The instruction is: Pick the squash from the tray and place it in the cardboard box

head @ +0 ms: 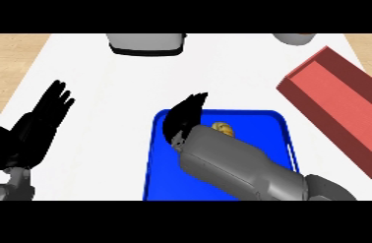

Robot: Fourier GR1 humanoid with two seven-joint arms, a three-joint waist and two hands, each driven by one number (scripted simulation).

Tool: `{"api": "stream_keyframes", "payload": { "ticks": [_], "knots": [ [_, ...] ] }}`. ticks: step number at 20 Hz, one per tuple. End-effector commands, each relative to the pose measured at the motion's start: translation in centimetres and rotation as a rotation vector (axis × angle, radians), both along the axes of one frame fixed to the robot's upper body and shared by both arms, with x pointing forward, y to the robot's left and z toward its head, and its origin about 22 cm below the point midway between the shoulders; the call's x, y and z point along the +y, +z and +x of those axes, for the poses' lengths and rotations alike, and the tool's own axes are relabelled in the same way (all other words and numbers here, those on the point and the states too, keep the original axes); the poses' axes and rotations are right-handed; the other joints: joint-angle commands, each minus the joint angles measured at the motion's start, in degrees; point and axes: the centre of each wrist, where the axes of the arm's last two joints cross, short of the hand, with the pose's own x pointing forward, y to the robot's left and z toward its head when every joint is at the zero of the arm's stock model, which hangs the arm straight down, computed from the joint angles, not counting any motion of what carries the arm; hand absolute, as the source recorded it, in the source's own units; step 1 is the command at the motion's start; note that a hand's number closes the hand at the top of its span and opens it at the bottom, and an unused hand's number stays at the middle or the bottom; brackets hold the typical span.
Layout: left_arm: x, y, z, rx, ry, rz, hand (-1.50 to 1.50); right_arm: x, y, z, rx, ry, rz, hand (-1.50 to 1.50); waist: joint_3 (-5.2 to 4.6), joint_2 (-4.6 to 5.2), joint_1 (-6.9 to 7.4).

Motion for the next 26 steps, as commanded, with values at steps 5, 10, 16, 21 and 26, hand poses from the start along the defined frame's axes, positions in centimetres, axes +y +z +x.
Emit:
{"api": "stream_keyframes", "payload": {
  "ticks": [5,10,16,21,26],
  "knots": [
    [-1.2,-1.6,-0.2,0.006,0.004,-0.012,0.0,1.4,-0.5,-2.2,-0.072,-0.088,-0.13,-1.5,0.02,0.21,-0.33],
    [-0.7,-0.8,-0.9,-0.01,-0.022,0.005,0.0,1.8,-0.1,-2.4,-0.068,-0.071,-0.132,-1.5,0.03,0.14,0.46],
    [-0.3,0.1,1.2,-0.004,0.004,-0.002,0.0,1.1,-1.7,-0.9,-0.064,-0.091,-0.207,-1.5,0.03,0.45,-0.23],
    [-0.2,0.8,0.8,0.005,-0.018,0.001,0.0,1.6,-0.6,-0.2,-0.067,-0.103,-0.229,-1.5,0.04,0.35,0.79],
    [0.0,-1.5,0.4,-0.004,0.027,0.006,0.0,0.3,-3.9,-0.9,-0.079,-0.119,-0.262,-1.5,0.02,0.44,-0.68]
  ]
}}
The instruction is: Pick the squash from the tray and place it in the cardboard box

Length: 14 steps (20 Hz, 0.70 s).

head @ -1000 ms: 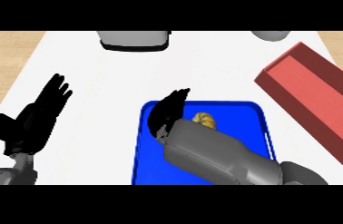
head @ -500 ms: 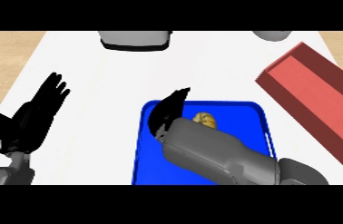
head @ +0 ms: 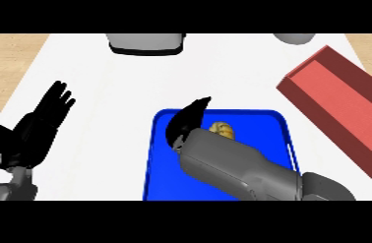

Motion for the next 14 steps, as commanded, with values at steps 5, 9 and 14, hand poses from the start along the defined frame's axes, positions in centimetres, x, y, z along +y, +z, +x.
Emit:
{"api": "stream_keyframes", "payload": {
  "ticks": [5,9,14],
  "knots": [
    [-0.7,0.1,-0.3,-0.009,-0.021,-0.012,0.0,0.4,-0.6,0.0,-0.11,-0.128,-0.16,-1.5,0.02,0.0,0.4],
    [-0.8,-0.1,-0.1,0.013,-0.007,-0.005,0.0,-0.1,-2.1,-0.7,-0.098,-0.13,-0.164,-1.5,0.04,-0.16,-0.79],
    [-0.2,0.3,-0.2,0.001,-0.01,0.004,0.0,-0.4,-1.3,1.2,-0.062,-0.156,-0.183,-1.5,0.04,0.12,0.16]
  ]
}}
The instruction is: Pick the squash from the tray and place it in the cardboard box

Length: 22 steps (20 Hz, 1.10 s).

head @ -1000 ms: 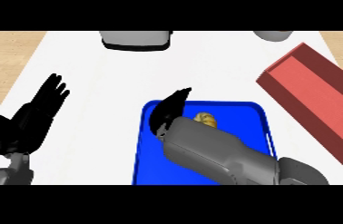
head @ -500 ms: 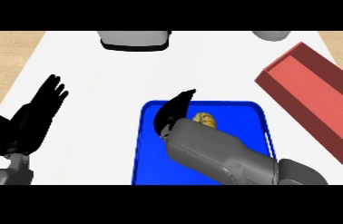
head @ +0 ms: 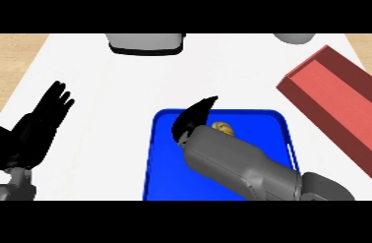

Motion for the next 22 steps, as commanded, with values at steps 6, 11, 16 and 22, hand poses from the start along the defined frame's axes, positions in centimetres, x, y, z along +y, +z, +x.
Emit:
{"api": "stream_keyframes", "payload": {
  "ticks": [6,11,16,22],
  "knots": [
    [1.5,-1.4,-0.7,0.01,0.007,0.005,0.0,-0.2,-1.8,-0.6,-0.082,-0.123,-0.15,-1.5,-0.01,-0.08,-0.49],
    [1.5,-0.3,-0.8,0.006,0.018,-0.001,0.0,-0.8,-2.9,-1.0,-0.093,-0.132,-0.136,-1.5,0.02,-0.11,-0.84],
    [0.9,-0.4,-0.7,-0.011,0.02,0.015,0.0,-0.8,-2.4,-0.4,-0.083,-0.132,-0.146,-1.5,0.02,0.01,-0.4],
    [0.0,-0.6,-1.3,0.0,0.011,-0.016,0.0,-1.1,-4.0,-2.0,-0.07,-0.003,-0.108,1.5,0.05,-0.12,-1.3]
  ]
}}
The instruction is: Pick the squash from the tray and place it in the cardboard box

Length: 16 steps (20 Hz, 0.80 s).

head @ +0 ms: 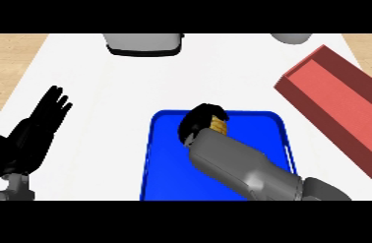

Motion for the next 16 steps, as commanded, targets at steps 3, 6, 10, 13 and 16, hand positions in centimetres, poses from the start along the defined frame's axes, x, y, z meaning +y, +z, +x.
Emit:
{"api": "stream_keyframes", "payload": {
  "ticks": [3,6,10,13,16],
  "knots": [
    [0.0,-0.1,0.1,-0.011,0.013,-0.012,0.0,0.1,-1.2,-0.7,-0.033,-0.028,-0.049,1.5,0.09,0.39,-0.15],
    [0.2,0.7,-0.5,0.006,0.007,-0.001,0.0,-2.4,-1.5,-0.1,-0.052,-0.031,0.089,1.5,0.12,0.18,-0.77],
    [0.7,0.5,-0.1,0.003,0.056,-0.005,0.0,-6.2,3.6,2.5,-0.091,-0.06,0.651,1.5,0.57,-0.42,-3.99],
    [2.0,0.1,-1.0,0.011,0.085,-0.009,0.0,-11.9,2.9,2.8,-0.106,-0.069,0.841,1.5,0.41,-0.18,-4.29],
    [1.2,-0.3,-0.9,0.007,0.066,0.018,0.0,-15.8,1.4,1.1,-0.119,-0.058,0.92,1.5,0.19,0.05,-3.25]
  ]
}}
